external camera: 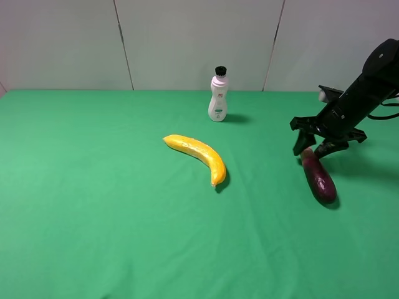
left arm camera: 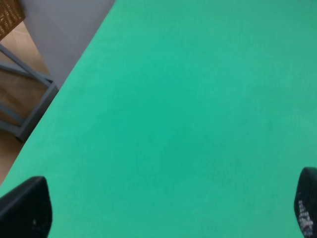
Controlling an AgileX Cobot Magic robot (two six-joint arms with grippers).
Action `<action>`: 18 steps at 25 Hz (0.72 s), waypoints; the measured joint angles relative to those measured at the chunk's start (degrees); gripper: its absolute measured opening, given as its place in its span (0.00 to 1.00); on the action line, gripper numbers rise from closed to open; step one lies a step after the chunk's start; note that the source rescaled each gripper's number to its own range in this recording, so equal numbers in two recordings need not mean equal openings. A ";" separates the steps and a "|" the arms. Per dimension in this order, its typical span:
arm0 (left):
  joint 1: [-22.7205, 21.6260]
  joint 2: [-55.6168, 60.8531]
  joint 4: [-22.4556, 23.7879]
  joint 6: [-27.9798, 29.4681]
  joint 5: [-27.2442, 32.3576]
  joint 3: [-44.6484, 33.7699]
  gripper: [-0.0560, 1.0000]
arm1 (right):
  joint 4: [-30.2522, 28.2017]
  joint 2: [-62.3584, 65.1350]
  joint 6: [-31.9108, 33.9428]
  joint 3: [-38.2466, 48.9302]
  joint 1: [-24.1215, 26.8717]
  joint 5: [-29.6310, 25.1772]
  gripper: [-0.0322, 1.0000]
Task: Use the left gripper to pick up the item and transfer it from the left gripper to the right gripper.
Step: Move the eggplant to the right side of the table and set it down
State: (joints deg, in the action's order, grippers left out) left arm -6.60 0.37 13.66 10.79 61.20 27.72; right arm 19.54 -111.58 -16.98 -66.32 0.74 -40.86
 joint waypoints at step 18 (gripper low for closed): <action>0.00 0.00 0.00 0.00 0.00 0.00 0.97 | 1.05 1.08 0.00 0.00 0.00 -1.76 1.00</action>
State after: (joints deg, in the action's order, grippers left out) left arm -6.60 0.37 13.66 10.79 61.20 27.72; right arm 20.60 -110.50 -16.98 -66.32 0.74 -42.62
